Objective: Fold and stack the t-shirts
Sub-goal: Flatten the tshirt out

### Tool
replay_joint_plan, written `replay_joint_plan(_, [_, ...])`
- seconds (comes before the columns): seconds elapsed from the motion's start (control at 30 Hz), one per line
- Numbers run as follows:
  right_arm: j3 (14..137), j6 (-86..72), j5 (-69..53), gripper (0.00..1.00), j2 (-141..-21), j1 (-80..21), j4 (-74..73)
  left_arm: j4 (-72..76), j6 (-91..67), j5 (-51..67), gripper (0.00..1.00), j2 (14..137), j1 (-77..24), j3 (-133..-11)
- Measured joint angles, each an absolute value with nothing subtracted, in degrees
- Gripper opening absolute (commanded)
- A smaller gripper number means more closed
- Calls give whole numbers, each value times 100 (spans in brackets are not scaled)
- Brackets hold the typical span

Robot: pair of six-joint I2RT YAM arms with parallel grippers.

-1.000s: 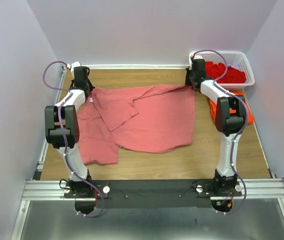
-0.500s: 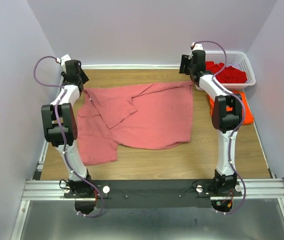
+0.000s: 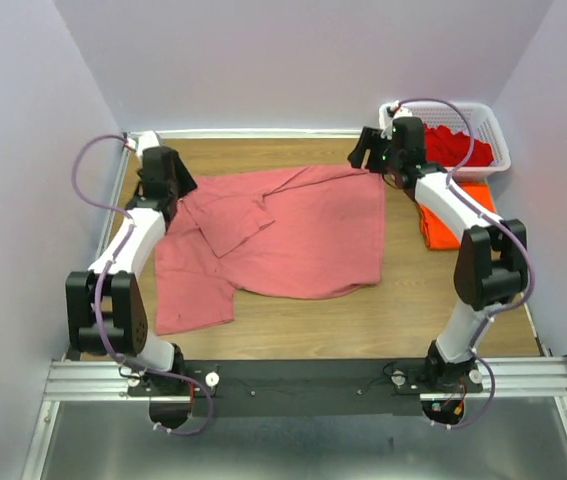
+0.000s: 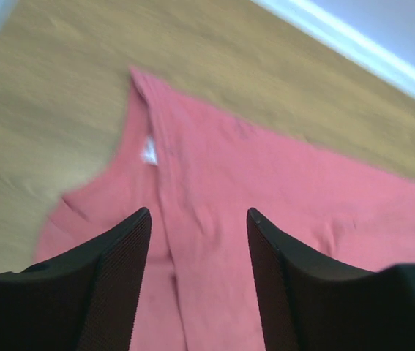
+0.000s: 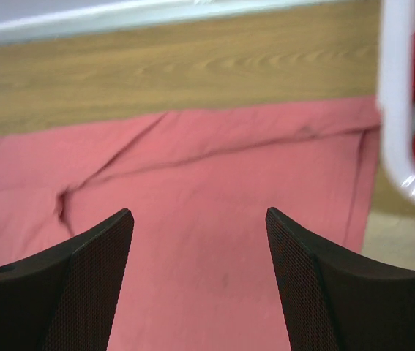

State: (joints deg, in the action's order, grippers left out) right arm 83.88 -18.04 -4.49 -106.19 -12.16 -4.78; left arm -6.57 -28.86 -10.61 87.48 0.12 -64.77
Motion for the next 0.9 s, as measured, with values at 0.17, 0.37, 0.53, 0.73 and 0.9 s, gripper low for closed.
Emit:
replay_joint_plan(0.17, [7266, -2058, -725, 80, -9786, -1533, -666, -751, -3142, -934, 54, 8335, -760, -5417])
replay_joint_plan(0.37, [6136, -2272, -972, 80, -9174, -1763, -928, -821, -3426, -895, 48, 8580, -952, -4829])
replay_joint_plan(0.53, [5664, -2383, -1160, 80, -9021, -1859, -1037, -735, -3529, -899, 47, 8965, -1109, -4829])
replay_joint_plan(0.73, [5325, -2449, -1308, 80, -9021, -1957, -1059, -716, -3651, -926, 46, 9139, -1417, -4744])
replay_joint_plan(0.9, [5186, -2460, -1365, 80, -8993, -1984, -1063, -819, -3778, -1186, 47, 9078, -1487, -4661])
